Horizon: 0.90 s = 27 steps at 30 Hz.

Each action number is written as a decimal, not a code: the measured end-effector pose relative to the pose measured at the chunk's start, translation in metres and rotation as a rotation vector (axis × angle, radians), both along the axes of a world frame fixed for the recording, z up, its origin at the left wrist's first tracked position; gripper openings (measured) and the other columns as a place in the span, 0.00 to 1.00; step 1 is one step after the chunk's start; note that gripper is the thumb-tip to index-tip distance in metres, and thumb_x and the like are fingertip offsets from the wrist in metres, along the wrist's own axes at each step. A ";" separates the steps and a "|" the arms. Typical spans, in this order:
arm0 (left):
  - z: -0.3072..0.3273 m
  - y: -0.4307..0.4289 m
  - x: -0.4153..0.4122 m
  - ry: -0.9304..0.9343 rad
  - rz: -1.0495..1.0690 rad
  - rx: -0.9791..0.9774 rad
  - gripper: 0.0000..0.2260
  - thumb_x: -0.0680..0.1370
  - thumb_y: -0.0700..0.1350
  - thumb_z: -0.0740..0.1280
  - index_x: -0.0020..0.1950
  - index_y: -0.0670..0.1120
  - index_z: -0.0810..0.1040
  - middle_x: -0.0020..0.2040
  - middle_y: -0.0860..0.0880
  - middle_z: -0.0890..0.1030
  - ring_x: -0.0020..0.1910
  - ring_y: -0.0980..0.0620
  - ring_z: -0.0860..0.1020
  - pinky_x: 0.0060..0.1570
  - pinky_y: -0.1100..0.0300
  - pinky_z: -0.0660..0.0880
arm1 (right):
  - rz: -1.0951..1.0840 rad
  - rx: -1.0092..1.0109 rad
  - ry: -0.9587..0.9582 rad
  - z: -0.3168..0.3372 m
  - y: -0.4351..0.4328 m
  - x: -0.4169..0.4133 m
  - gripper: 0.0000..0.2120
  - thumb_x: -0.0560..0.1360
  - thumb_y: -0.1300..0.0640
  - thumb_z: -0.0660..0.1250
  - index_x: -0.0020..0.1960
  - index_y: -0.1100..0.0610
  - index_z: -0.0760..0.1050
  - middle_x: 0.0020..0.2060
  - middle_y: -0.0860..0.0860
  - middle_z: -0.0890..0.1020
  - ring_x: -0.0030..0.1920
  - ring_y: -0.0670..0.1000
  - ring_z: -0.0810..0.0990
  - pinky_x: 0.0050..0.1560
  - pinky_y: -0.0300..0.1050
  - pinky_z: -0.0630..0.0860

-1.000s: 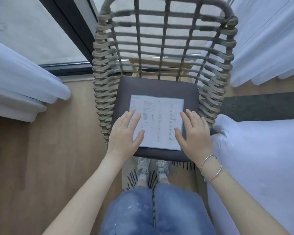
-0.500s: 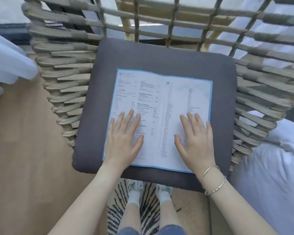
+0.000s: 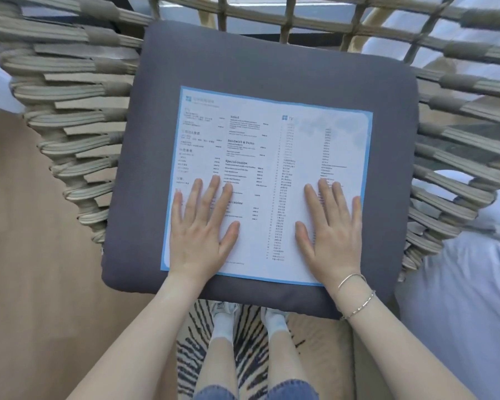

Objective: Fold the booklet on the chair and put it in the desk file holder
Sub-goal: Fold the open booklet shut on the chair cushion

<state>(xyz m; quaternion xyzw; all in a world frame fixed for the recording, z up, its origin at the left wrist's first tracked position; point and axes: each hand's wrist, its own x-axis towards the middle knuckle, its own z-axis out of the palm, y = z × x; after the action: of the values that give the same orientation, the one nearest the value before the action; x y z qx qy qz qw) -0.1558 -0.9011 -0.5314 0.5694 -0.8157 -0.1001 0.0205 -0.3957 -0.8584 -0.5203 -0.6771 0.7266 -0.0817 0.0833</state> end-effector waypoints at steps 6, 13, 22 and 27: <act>0.013 -0.002 -0.001 -0.019 -0.002 0.064 0.27 0.81 0.57 0.52 0.78 0.49 0.59 0.79 0.46 0.61 0.77 0.42 0.56 0.75 0.41 0.48 | 0.001 0.006 -0.013 0.006 -0.001 0.000 0.27 0.78 0.49 0.57 0.76 0.57 0.66 0.75 0.58 0.69 0.76 0.60 0.64 0.75 0.67 0.54; 0.048 -0.009 0.013 0.072 0.114 0.106 0.28 0.79 0.57 0.56 0.78 0.49 0.60 0.78 0.43 0.62 0.77 0.41 0.59 0.76 0.45 0.49 | -0.068 0.050 0.005 0.036 0.002 -0.019 0.28 0.79 0.47 0.57 0.77 0.57 0.63 0.77 0.58 0.66 0.77 0.60 0.62 0.76 0.65 0.53; 0.047 -0.003 0.007 0.124 0.375 0.222 0.36 0.77 0.61 0.63 0.78 0.48 0.55 0.79 0.35 0.53 0.78 0.38 0.48 0.76 0.41 0.48 | -0.150 0.161 0.015 0.024 0.023 -0.040 0.32 0.78 0.41 0.54 0.79 0.50 0.59 0.79 0.61 0.59 0.79 0.62 0.53 0.76 0.64 0.49; 0.040 -0.005 0.004 0.215 0.450 0.168 0.32 0.73 0.58 0.70 0.73 0.49 0.65 0.77 0.37 0.59 0.77 0.38 0.53 0.74 0.39 0.52 | -0.159 0.127 0.064 0.007 0.025 -0.041 0.32 0.78 0.41 0.54 0.80 0.49 0.56 0.79 0.60 0.58 0.79 0.61 0.52 0.76 0.63 0.47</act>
<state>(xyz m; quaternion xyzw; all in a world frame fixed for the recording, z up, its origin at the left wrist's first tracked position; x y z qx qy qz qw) -0.1520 -0.9058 -0.4918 0.7224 -0.6504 -0.2202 0.0813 -0.4366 -0.8334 -0.5133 -0.6129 0.7840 -0.0201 0.0962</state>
